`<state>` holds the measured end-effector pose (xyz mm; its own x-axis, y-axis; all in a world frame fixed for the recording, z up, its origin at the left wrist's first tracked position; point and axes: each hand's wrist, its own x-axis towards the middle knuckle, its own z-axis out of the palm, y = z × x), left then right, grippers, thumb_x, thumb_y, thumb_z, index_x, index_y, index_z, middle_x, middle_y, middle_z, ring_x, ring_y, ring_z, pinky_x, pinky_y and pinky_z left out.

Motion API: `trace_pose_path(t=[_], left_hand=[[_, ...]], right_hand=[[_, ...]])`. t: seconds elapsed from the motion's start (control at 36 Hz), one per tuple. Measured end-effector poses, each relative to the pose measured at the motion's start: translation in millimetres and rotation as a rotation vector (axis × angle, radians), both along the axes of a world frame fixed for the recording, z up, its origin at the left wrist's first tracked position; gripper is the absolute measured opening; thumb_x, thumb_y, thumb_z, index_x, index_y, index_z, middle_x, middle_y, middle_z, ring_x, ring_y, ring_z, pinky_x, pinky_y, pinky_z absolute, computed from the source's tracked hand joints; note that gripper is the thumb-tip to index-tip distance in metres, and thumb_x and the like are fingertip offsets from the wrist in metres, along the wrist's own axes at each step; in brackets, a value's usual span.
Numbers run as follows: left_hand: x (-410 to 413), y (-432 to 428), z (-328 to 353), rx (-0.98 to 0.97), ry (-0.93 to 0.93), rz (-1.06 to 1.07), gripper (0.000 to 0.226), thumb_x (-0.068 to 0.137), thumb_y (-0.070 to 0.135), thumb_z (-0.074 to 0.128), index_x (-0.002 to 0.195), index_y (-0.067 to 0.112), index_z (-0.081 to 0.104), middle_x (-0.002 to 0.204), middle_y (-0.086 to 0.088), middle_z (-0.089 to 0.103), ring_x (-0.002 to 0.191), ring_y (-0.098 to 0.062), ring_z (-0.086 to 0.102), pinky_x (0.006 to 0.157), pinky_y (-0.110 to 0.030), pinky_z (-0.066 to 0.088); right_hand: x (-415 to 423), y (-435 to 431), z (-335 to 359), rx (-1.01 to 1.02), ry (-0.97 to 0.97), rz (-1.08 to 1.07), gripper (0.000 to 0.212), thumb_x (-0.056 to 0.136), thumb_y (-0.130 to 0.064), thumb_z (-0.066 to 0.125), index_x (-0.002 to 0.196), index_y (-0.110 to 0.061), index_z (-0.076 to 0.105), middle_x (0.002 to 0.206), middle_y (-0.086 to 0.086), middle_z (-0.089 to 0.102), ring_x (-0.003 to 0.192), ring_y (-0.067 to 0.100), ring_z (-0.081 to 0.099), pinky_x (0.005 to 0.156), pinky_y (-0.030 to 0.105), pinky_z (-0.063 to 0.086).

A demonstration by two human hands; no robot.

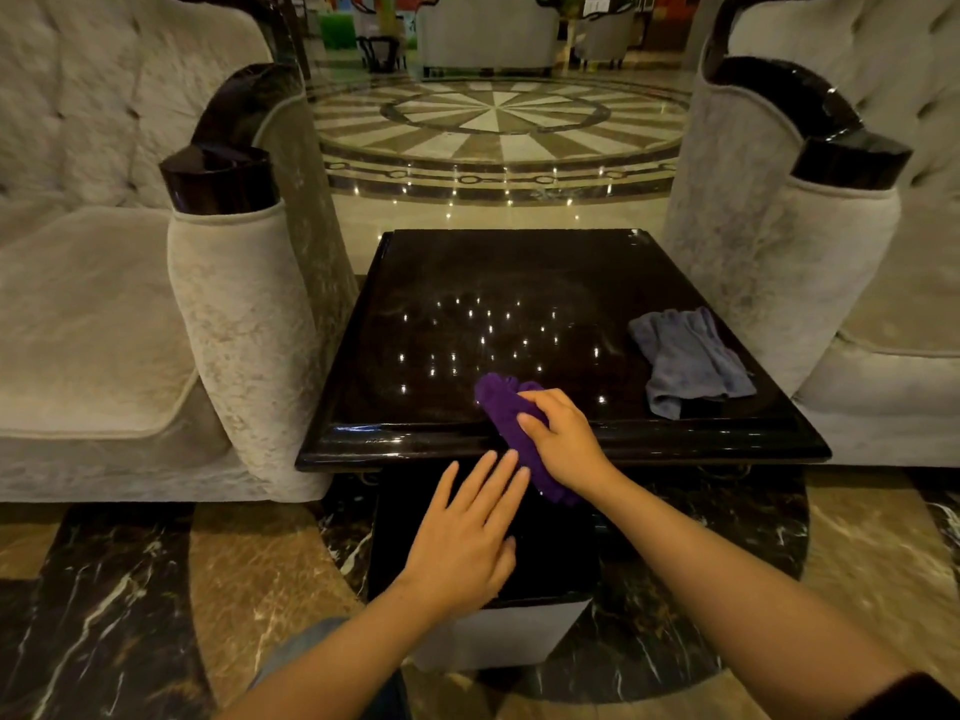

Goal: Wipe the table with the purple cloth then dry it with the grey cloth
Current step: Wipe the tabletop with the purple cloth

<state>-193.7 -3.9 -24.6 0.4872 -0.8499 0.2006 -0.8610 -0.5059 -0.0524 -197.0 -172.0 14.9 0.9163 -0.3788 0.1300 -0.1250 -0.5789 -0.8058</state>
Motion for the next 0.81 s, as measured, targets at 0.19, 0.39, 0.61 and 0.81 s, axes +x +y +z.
trace_pose_path(t=[0.19,0.39,0.61,0.81], left_hand=[[0.1,-3.5,-12.3,0.255,-0.005,-0.039,0.062,0.078,0.051,0.049,0.133,0.023,0.046,0.152,-0.001,0.021,0.141,-0.02,0.01,0.112,-0.053,0.013],[15.8,-0.4,-4.0,0.046,-0.074,0.007,0.02,0.068,0.038,0.07,0.082,0.026,0.076,0.115,-0.002,0.07,0.11,-0.016,0.064,0.086,-0.048,0.053],[87.9,-23.5,37.2,-0.29,0.028,0.186,0.036,0.081,0.034,0.051,0.101,0.012,0.071,0.124,-0.017,0.063,0.113,-0.033,0.061,0.092,-0.055,0.047],[161.9,-36.2,28.5,-0.133,0.324,0.503,0.055,0.095,0.046,0.032,0.146,0.032,0.016,0.159,0.001,0.005,0.147,-0.019,0.002,0.117,-0.05,0.006]], right_hand=[[5.6,-4.1,0.3,0.051,0.004,-0.003,0.034,0.094,-0.012,0.044,0.128,-0.009,0.047,0.128,0.009,0.047,0.115,0.02,0.048,0.095,0.027,0.038],[7.9,-17.8,-0.9,0.025,-0.023,0.017,0.034,0.093,-0.012,0.046,0.126,-0.009,0.049,0.124,0.006,0.049,0.11,0.015,0.047,0.093,0.025,0.036],[24.8,-57.7,22.8,-0.026,-0.135,-0.007,0.031,0.09,-0.01,0.051,0.12,-0.008,0.055,0.109,0.0,0.05,0.103,0.013,0.049,0.088,0.022,0.034],[64.6,-144.9,56.4,-0.238,-0.112,-0.217,0.035,0.091,-0.012,0.051,0.124,-0.003,0.051,0.125,0.019,0.05,0.115,0.03,0.05,0.093,0.022,0.032]])
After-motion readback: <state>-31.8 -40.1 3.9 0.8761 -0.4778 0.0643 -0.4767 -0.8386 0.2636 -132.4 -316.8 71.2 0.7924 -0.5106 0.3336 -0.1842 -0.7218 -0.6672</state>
